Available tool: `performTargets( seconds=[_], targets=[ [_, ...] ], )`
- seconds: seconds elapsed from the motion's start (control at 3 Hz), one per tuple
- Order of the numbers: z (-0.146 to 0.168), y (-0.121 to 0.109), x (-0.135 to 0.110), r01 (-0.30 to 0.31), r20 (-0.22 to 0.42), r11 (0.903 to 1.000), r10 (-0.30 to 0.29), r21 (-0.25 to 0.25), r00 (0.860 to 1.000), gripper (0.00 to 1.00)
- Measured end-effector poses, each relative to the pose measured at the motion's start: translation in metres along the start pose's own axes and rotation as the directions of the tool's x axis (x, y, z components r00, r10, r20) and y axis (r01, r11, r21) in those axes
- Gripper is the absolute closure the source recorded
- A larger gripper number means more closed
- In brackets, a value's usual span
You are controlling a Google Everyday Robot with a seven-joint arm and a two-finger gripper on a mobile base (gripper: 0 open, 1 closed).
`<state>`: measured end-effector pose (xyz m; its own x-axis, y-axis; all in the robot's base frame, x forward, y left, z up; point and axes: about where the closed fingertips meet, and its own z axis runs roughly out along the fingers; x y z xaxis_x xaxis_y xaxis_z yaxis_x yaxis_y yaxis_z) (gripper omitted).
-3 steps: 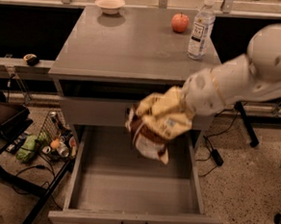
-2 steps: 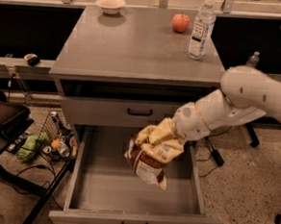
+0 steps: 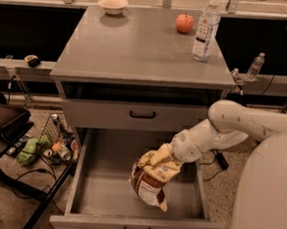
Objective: Place brown chip bag into middle drawer
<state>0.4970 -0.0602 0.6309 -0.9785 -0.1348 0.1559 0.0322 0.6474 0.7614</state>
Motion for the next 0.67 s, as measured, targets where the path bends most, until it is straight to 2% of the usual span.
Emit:
performTargets(
  seconds=[0.33, 0.67],
  targets=[
    [0.029, -0.019, -0.022, -0.048, 0.026, 0.9978, 0.049, -0.046, 0.998, 1.0],
    [0.05, -0.03, -0.043, -0.107, 0.085, 0.9917, 0.113, -0.072, 0.99, 1.0]
  ],
)
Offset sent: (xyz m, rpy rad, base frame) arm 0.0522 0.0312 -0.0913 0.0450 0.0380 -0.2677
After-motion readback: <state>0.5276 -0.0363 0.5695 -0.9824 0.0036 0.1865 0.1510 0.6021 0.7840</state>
